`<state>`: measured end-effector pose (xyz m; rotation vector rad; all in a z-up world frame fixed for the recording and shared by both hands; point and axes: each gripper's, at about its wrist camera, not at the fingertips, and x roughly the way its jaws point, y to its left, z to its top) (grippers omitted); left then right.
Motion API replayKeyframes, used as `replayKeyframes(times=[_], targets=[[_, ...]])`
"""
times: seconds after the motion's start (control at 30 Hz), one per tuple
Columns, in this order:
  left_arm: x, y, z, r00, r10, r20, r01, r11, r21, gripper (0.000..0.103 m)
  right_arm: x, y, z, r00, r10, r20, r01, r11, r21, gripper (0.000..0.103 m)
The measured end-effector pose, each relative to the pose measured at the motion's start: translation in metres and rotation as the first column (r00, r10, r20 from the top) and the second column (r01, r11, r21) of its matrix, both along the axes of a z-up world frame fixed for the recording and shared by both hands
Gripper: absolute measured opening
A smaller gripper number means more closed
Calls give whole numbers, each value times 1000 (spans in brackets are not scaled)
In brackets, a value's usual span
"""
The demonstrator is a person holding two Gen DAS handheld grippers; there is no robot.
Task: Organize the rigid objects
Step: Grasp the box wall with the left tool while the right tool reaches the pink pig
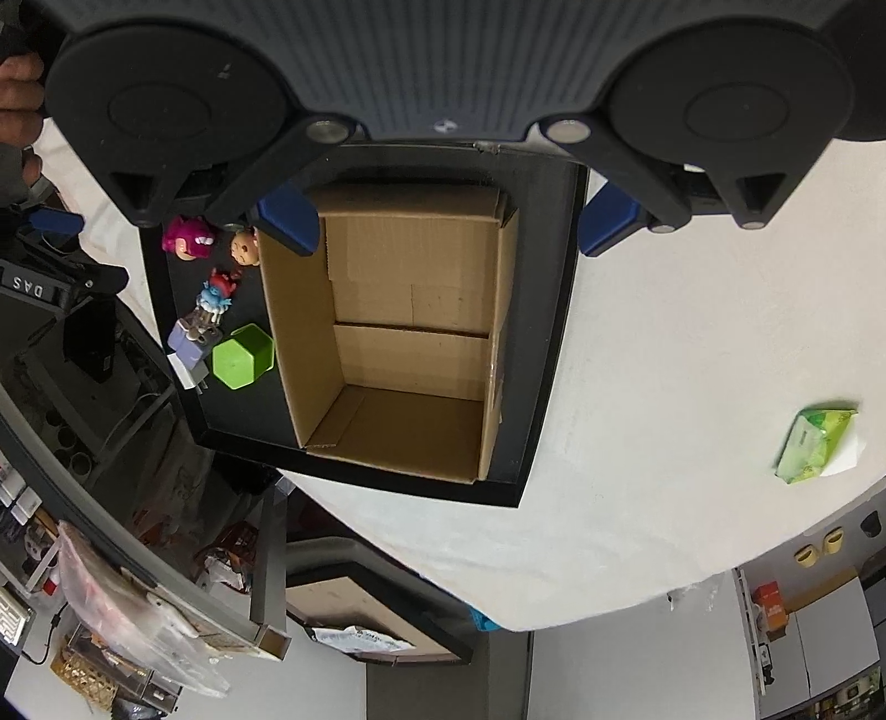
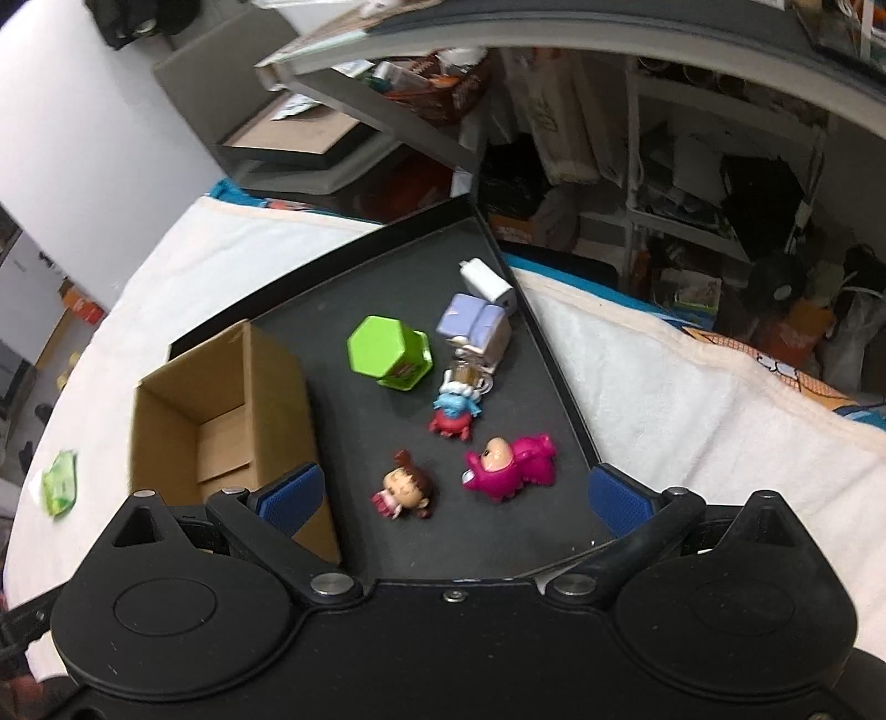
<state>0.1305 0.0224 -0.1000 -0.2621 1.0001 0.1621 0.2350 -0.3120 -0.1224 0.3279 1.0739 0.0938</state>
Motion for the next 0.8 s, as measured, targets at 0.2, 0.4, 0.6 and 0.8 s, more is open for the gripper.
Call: replayKeyframes(times=[0.2, 0.4, 0.6, 0.8], targets=[[16, -2, -24, 999, -17, -38, 18, 999, 29, 93, 25, -12, -40, 993, -75, -96, 84, 992, 98, 99], [37, -9, -55, 995, -24, -93, 28, 999, 46, 83, 41, -22, -78, 973, -104, -208, 146, 969, 199, 94], [53, -8, -74, 991, -6, -132, 15, 998, 63, 73, 57, -14, -84, 983, -70, -171, 86, 993, 83, 94], [64, -8, -82, 990, 6, -140, 7, 995, 96, 65, 67, 7, -93, 985, 51, -164, -55, 998, -23, 99]])
